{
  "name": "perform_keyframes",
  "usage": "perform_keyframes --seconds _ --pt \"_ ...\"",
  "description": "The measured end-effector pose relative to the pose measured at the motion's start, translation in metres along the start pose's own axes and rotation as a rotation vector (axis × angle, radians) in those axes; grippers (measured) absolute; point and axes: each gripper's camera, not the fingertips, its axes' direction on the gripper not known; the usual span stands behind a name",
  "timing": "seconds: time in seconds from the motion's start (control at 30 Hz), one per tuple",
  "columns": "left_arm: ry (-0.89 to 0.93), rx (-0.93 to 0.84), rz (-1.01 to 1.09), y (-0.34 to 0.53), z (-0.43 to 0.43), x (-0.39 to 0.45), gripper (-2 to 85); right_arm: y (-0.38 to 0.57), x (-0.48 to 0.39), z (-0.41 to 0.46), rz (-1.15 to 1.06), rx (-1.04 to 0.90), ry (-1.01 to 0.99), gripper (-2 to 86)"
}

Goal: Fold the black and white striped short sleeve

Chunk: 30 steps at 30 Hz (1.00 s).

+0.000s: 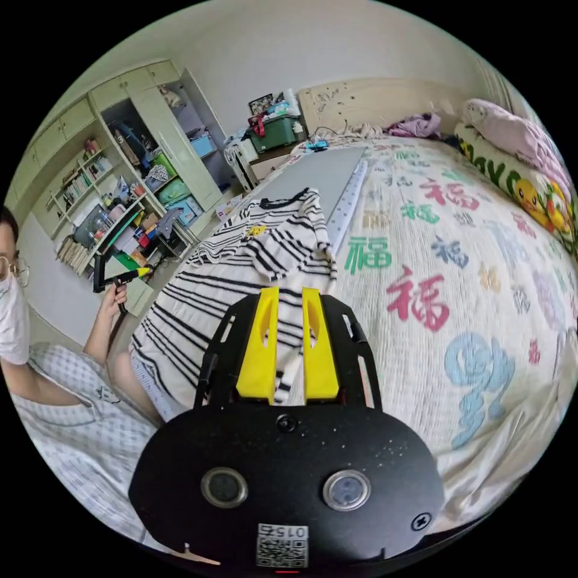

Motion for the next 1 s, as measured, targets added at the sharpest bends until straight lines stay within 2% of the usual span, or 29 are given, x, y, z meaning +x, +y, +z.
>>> perform_keyframes --seconds 0.1,0.23,0.43,0.63,0.77,0.83,1.0 --pt "-0.015 -0.034 -0.112 0.06 -0.022 -0.013 7.6 0.048 0.013 -0.026 0.09 -0.076 -0.079 8.4" --pt "0.049 -0.111 -0.164 0.091 -0.022 -0.026 10.1 0.052 0.012 -0.028 0.106 -0.175 -0.208 9.8" --pt "0.114 -0.249 -0.12 0.089 0.006 -0.03 10.5 0.03 -0.029 -0.1 0.063 -0.111 -0.256 2.3" --pt "0.164 -0.222 -0.073 0.085 -0.012 -0.028 0.8 0.004 -0.02 -0.2 0.209 -0.03 -0.401 1.3" --pt "0.108 -0.133 -0.129 0.093 -0.039 -0.04 -0.1 0.019 0.004 -0.224 0.332 0.015 -0.299 2.2" --pt "0.102 -0.134 -0.177 0.1 -0.042 -0.05 0.3 0.034 0.015 -0.223 0.345 0.01 -0.315 3.6" --pt "0.145 -0.187 -0.256 0.114 -0.027 -0.067 4.0 0.067 0.011 -0.187 0.308 -0.194 -0.303 10.6"
